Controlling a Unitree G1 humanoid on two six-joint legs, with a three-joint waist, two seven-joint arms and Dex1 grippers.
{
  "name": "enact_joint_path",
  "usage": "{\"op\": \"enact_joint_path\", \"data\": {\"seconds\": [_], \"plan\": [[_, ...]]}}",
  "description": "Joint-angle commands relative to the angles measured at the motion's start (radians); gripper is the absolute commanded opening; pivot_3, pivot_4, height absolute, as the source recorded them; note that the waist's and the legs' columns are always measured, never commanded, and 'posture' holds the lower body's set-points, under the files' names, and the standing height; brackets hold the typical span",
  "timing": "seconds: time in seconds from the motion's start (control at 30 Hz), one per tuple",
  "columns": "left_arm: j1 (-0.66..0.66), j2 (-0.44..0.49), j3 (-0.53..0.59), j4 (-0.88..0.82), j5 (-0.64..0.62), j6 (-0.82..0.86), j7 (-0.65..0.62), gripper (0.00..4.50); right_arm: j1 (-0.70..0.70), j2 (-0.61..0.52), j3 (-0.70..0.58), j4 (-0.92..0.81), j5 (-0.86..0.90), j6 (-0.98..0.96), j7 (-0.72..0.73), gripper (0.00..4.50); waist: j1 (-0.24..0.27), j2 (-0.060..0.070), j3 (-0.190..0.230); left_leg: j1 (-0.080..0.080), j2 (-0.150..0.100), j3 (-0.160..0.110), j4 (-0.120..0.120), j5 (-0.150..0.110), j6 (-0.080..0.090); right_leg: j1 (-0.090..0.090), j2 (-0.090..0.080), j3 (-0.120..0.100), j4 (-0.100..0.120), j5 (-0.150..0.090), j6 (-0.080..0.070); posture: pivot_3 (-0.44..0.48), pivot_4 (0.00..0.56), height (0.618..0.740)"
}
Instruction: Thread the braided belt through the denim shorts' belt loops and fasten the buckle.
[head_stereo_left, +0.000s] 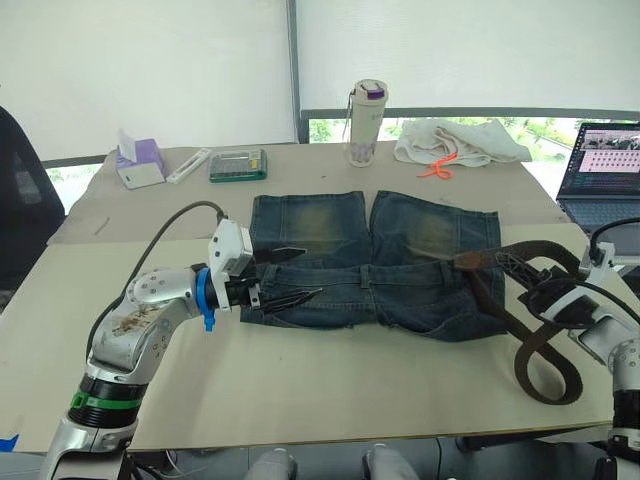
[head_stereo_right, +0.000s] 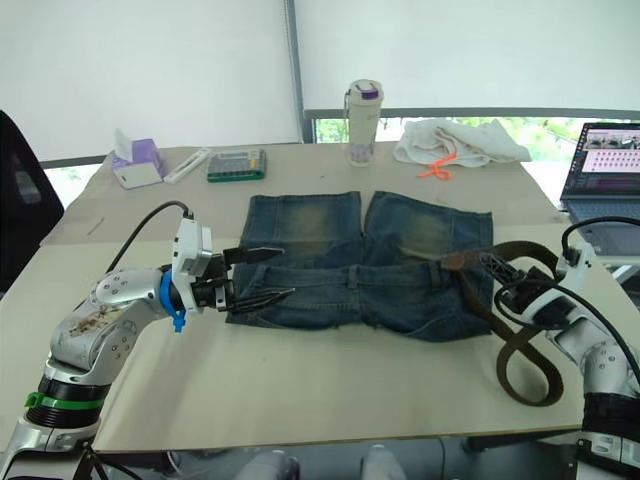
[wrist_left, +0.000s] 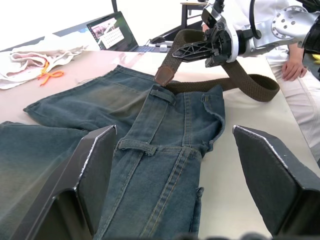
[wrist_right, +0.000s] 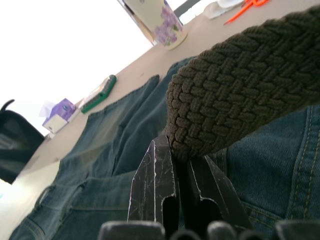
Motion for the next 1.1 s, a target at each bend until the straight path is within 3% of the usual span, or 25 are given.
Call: {"op": "enact_joint_path", "data": {"seconds": [0.03, 0.77, 1.1], "plan": [[-0.036, 0.007, -0.002, -0.015, 0.02, -0.027, -0.01, 3.94, -0.025, 0.009, 0.004, 0.008, -0.056, -0.048, 0.039, 0.0, 0.0, 0.0, 0.0, 0.0, 0.0, 0.0, 0.0, 0.0, 0.0, 0.0, 0.0, 0.0, 0.0, 0.0, 0.0, 0.0, 0.15, 0.74], [-0.006, 0.023, -0.041, -0.029, 0.048, 0.009, -0.038, 3.94, -0.083, 0.023, -0.065, 0.124, -0.185, -0.143, 0.042, 0.0, -0.001, 0.0, 0.0, 0.0, 0.0, 0.0, 0.0, 0.0, 0.0, 0.0, 0.0, 0.0, 0.0, 0.0, 0.0, 0.0, 0.15, 0.74], [-0.001, 0.016, -0.038, -0.022, 0.066, -0.003, -0.023, 3.94, -0.081, 0.035, -0.017, 0.112, -0.231, -0.142, 0.118, 0.0, -0.001, 0.0, 0.0, 0.001, 0.0, 0.0, 0.0, 0.0, 0.0, 0.0, 0.0, 0.001, 0.0, 0.001, 0.0, 0.0, 0.15, 0.74]]}}
